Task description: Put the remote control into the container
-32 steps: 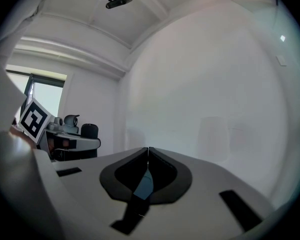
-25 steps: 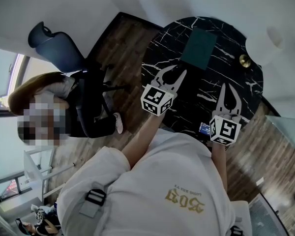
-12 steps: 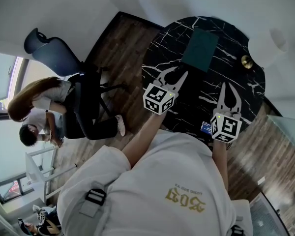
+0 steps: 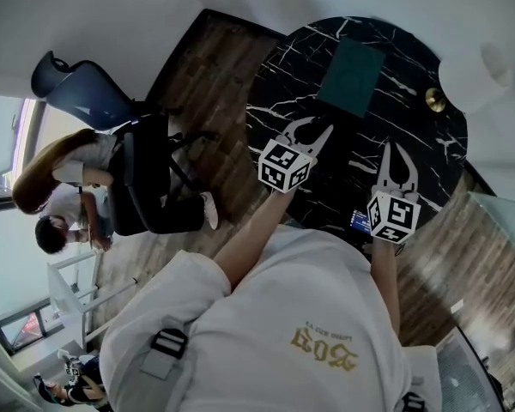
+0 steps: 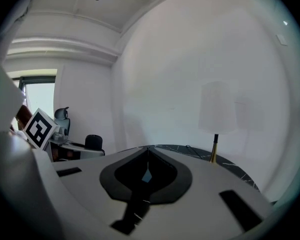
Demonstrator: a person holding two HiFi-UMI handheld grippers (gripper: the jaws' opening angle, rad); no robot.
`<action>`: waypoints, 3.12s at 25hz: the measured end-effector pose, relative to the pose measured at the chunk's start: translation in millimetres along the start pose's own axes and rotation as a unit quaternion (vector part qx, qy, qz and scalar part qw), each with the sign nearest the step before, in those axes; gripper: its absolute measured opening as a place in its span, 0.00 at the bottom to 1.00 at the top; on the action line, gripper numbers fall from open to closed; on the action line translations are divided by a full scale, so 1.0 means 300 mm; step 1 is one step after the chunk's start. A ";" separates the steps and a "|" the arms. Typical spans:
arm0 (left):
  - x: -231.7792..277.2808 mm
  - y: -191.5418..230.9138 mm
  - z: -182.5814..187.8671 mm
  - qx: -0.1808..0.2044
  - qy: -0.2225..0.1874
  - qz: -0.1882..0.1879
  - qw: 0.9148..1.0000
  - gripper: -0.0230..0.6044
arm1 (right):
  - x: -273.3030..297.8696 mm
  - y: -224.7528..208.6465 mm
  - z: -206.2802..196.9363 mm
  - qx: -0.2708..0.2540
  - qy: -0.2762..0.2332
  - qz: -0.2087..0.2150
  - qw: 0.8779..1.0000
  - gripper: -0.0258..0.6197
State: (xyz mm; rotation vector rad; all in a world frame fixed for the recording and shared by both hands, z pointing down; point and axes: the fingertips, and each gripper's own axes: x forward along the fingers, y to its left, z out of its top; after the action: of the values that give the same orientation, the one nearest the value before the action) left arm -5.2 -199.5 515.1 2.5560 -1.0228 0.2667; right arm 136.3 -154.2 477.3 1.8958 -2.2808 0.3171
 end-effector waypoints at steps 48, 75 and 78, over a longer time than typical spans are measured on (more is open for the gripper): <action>0.110 -0.008 -0.346 -0.095 0.152 -0.031 0.983 0.14 | 0.102 0.185 -0.262 -0.040 0.097 0.094 0.990 0.06; 0.159 -0.018 -0.400 -0.074 0.204 -0.053 0.975 0.21 | 0.176 0.114 -0.296 -0.023 0.120 0.072 0.990 0.06; 0.165 -0.020 -0.406 -0.056 0.214 -0.052 0.974 0.26 | 0.176 0.108 -0.297 -0.021 0.120 0.071 0.990 0.06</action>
State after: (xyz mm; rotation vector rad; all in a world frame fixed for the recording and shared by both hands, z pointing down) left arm 30.1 -176.8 639.8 2.2971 -0.7165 0.6768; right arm 93.4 -175.3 574.9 1.5823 -2.2438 0.4841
